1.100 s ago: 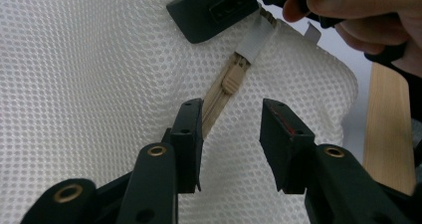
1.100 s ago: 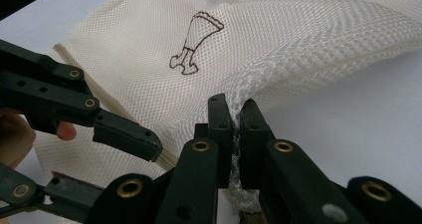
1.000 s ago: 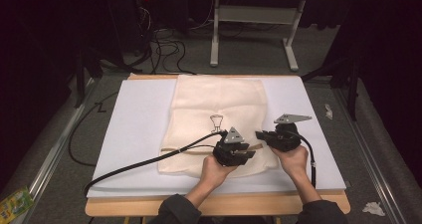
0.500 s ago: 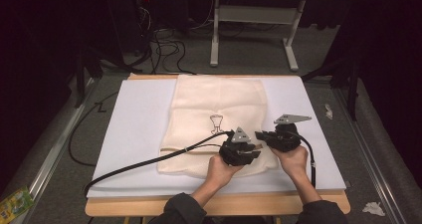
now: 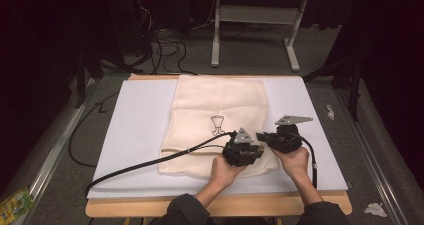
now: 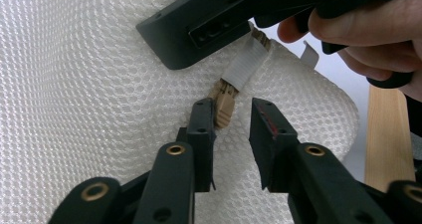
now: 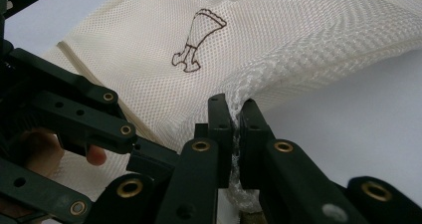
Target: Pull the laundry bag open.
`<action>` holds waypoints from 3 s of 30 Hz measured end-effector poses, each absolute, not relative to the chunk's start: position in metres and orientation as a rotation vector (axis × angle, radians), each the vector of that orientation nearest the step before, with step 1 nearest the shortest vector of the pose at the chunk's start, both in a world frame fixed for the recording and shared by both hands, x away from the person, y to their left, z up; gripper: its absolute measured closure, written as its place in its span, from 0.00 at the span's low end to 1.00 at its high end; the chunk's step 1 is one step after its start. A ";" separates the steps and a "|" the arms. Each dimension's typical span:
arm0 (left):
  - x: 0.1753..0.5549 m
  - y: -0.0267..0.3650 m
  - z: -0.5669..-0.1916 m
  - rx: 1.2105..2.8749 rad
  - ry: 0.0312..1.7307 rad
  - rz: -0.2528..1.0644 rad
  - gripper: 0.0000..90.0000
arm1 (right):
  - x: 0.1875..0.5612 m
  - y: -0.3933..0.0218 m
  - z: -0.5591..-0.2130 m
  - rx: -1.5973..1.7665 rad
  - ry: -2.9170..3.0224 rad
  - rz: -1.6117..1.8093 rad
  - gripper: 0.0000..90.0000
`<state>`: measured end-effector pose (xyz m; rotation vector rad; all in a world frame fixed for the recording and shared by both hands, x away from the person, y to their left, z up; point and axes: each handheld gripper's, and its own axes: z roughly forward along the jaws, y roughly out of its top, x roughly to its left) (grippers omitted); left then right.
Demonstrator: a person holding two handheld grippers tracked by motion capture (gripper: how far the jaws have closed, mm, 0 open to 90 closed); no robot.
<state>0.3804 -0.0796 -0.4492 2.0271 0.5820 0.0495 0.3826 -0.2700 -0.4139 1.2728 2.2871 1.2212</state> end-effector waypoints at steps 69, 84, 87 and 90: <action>0.381 -0.060 -0.440 2.074 0.578 0.081 0.97 | 0.379 -0.286 -0.422 1.261 2.306 1.207 0.98; 0.382 -0.047 -0.439 2.070 0.598 0.095 0.97 | 0.379 -0.287 -0.422 1.262 2.304 1.209 0.98; 0.382 -0.044 -0.438 2.069 0.603 0.097 0.97 | 0.380 -0.287 -0.422 1.262 2.305 1.209 0.98; 0.382 -0.042 -0.438 2.065 0.607 0.101 0.97 | 0.380 -0.287 -0.422 1.260 2.306 1.212 0.98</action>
